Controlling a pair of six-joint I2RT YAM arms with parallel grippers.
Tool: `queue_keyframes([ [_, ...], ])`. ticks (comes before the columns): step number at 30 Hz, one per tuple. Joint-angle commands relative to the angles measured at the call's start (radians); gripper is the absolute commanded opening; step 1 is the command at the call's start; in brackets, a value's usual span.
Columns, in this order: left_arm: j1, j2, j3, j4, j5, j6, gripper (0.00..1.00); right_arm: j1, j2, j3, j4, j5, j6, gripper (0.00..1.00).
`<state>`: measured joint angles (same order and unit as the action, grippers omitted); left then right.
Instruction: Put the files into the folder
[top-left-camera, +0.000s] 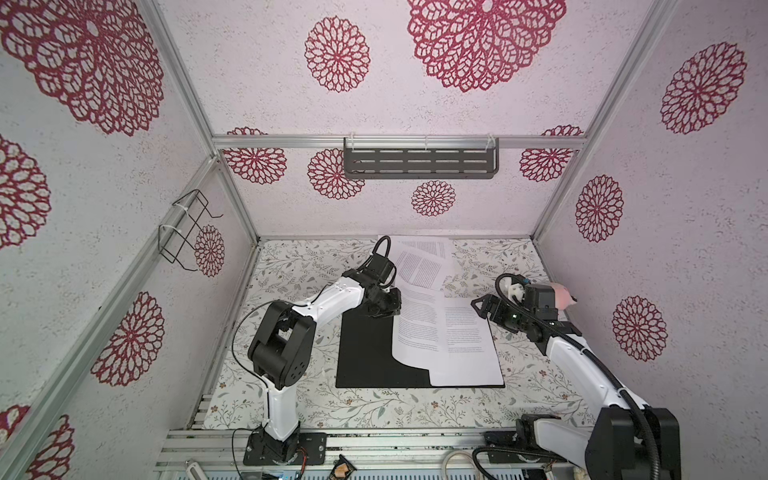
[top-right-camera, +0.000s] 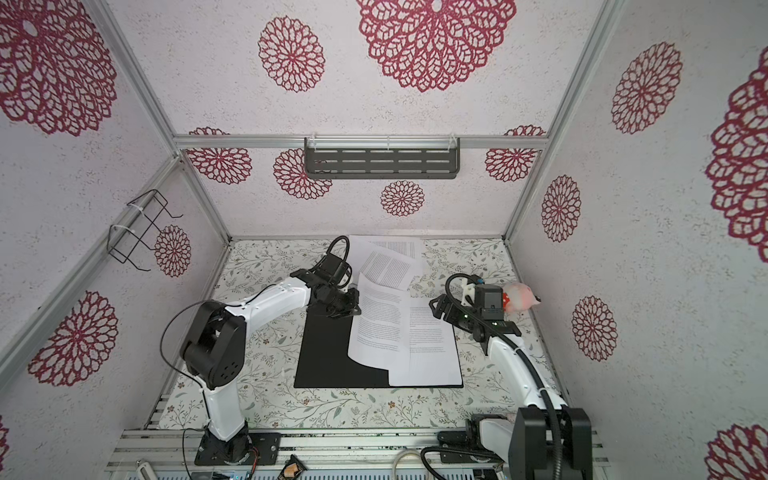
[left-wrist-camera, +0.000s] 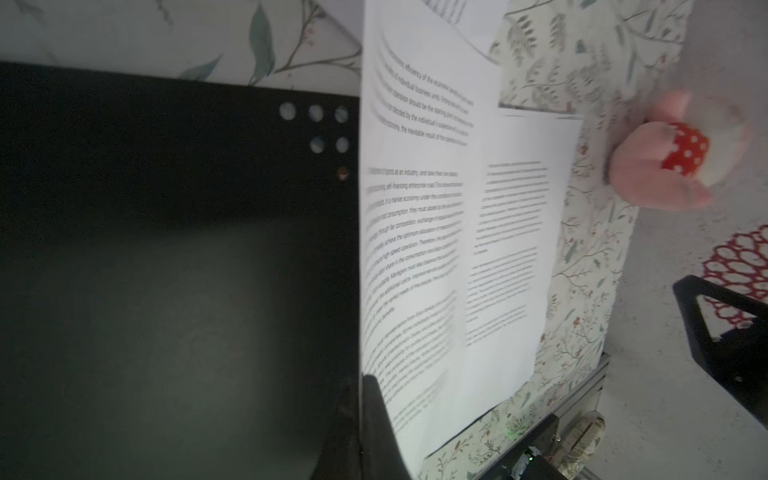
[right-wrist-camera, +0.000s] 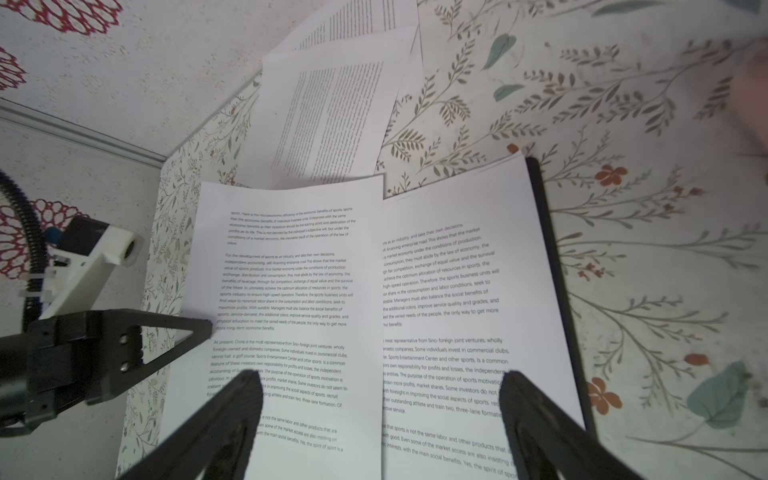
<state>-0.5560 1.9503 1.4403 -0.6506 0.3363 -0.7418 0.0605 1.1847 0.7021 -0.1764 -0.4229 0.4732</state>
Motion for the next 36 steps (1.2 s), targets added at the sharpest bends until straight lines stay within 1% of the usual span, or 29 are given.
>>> queue_keyframes([
  [1,0.026,0.003,0.006,-0.03,0.026,0.044,0.0,0.063,0.036,0.0,0.086,-0.049,0.024,0.91],
  [6,0.039,0.062,-0.006,-0.059,-0.004,0.082,0.0,0.141,0.149,0.01,0.119,-0.071,0.021,0.9],
  [12,0.046,0.098,-0.026,-0.038,0.029,0.088,0.0,0.17,0.275,0.0,0.225,-0.129,0.071,0.89],
  [20,0.052,0.108,-0.03,-0.031,0.042,0.099,0.0,0.212,0.37,0.008,0.345,-0.184,0.144,0.77],
  [29,0.057,0.096,-0.05,0.029,0.092,0.063,0.0,0.246,0.411,0.01,0.405,-0.207,0.199,0.55],
  [34,0.06,0.088,-0.062,0.055,0.121,0.044,0.0,0.249,0.424,0.012,0.383,-0.173,0.2,0.51],
  [36,0.061,0.086,-0.071,0.071,0.134,0.033,0.0,0.249,0.429,0.012,0.387,-0.178,0.204,0.5],
])
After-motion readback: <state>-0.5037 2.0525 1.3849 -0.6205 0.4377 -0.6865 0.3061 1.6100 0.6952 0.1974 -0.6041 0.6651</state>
